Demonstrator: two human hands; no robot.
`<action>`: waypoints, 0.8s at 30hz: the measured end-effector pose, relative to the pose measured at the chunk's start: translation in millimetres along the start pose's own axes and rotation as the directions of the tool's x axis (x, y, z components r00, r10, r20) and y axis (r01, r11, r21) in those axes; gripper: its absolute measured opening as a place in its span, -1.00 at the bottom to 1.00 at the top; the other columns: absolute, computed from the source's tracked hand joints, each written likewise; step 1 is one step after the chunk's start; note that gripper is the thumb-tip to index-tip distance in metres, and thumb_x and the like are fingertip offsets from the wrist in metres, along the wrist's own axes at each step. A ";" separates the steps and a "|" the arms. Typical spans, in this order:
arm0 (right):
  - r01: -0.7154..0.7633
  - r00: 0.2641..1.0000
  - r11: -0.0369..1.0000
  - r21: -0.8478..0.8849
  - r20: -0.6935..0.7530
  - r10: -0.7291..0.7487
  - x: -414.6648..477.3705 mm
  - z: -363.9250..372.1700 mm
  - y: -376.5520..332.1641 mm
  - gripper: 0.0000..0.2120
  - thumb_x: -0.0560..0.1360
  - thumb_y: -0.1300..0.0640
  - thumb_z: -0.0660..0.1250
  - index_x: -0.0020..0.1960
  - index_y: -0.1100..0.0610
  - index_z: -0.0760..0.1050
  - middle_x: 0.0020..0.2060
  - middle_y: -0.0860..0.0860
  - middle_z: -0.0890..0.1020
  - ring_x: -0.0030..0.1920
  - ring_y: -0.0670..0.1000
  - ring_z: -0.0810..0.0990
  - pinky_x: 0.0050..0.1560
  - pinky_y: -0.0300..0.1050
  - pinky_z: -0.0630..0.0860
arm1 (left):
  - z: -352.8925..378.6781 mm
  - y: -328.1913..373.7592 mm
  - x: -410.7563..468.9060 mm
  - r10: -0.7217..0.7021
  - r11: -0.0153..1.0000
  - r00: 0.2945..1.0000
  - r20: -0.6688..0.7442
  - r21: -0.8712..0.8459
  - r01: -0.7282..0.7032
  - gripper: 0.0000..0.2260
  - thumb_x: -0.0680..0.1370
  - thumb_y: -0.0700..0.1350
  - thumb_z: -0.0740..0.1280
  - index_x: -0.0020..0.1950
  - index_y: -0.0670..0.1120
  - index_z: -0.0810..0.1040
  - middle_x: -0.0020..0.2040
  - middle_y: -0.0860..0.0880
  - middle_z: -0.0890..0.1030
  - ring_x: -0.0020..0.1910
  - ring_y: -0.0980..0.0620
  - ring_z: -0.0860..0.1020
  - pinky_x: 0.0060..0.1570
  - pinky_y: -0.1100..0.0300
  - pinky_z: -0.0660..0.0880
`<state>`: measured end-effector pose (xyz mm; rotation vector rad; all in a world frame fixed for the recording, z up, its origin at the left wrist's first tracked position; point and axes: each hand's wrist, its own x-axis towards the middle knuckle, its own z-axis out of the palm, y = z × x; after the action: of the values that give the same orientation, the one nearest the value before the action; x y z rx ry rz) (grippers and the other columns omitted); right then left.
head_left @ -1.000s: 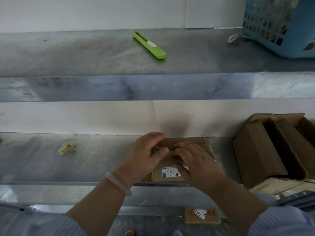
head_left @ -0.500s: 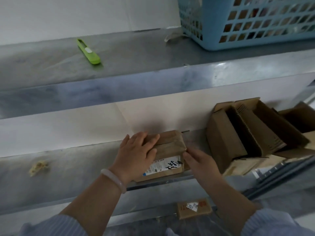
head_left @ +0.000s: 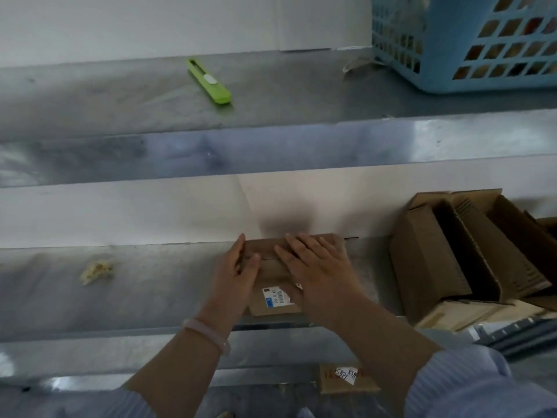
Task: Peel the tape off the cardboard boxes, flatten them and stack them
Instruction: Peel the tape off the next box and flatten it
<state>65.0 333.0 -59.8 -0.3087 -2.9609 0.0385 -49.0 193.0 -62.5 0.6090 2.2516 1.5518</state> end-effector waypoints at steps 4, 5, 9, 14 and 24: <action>0.008 1.000 1.000 -0.014 -0.004 -0.008 2.2 5.1 3.9 -0.45 0.55 -0.21 0.04 0.42 0.00 0.42 0.42 0.04 0.44 0.40 0.10 0.43 0.41 0.15 0.29 | -9.6 -0.5 -17.9 -0.048 0.957 0.995 0.089 -0.281 0.071 -0.78 0.63 -0.02 0.19 0.22 0.07 0.54 0.02 -0.02 0.68 -0.05 0.03 0.66 -0.12 0.16 0.60; 0.013 1.000 1.000 -0.025 -0.009 -0.013 2.9 5.7 4.3 -0.46 0.55 -0.21 0.04 0.42 0.01 0.42 0.42 0.04 0.44 0.40 0.10 0.43 0.41 0.15 0.30 | -11.4 -3.4 -18.4 -0.029 0.962 0.997 0.076 -0.267 0.048 -0.76 0.63 -0.03 0.19 0.24 0.05 0.55 0.02 -0.03 0.68 -0.04 0.05 0.66 -0.08 0.16 0.59; 0.018 1.000 0.996 -0.083 -0.014 -0.019 4.6 6.7 3.8 -0.45 0.54 -0.21 0.04 0.42 0.00 0.42 0.41 0.03 0.44 0.40 0.09 0.43 0.43 0.12 0.22 | -14.1 -8.1 -21.1 -0.046 0.987 0.999 -0.004 -0.154 0.044 -0.76 0.64 -0.11 0.19 0.20 -0.08 0.60 -0.09 -0.01 0.67 -0.19 0.23 0.63 -0.22 0.42 0.50; 0.031 0.999 0.997 -0.072 -0.012 -0.032 4.1 6.7 4.2 -0.45 0.56 -0.22 0.01 0.43 0.01 0.39 0.42 0.04 0.43 0.41 0.10 0.42 0.40 0.17 0.35 | -19.7 -19.1 -21.0 -0.054 0.986 0.998 -0.019 -0.162 0.050 -0.79 0.62 -0.09 0.23 0.11 0.09 0.64 -0.10 0.02 0.70 -0.08 0.06 0.67 -0.07 0.19 0.59; 0.047 0.994 0.999 -0.011 -0.095 -0.047 1.5 7.8 7.5 -0.53 0.62 -0.18 -0.05 0.42 -0.07 0.40 0.39 -0.08 0.46 0.43 0.04 0.38 0.45 0.09 0.28 | -21.1 -25.2 -13.1 -0.047 0.931 0.990 0.134 -0.354 0.092 -0.79 0.61 -0.12 0.26 0.17 0.16 0.54 0.08 -0.06 0.66 0.05 -0.02 0.64 0.05 0.06 0.59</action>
<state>63.7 340.7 -67.6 -0.2349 -2.8726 0.0054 -52.3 161.6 -78.4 0.4967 1.8140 1.7777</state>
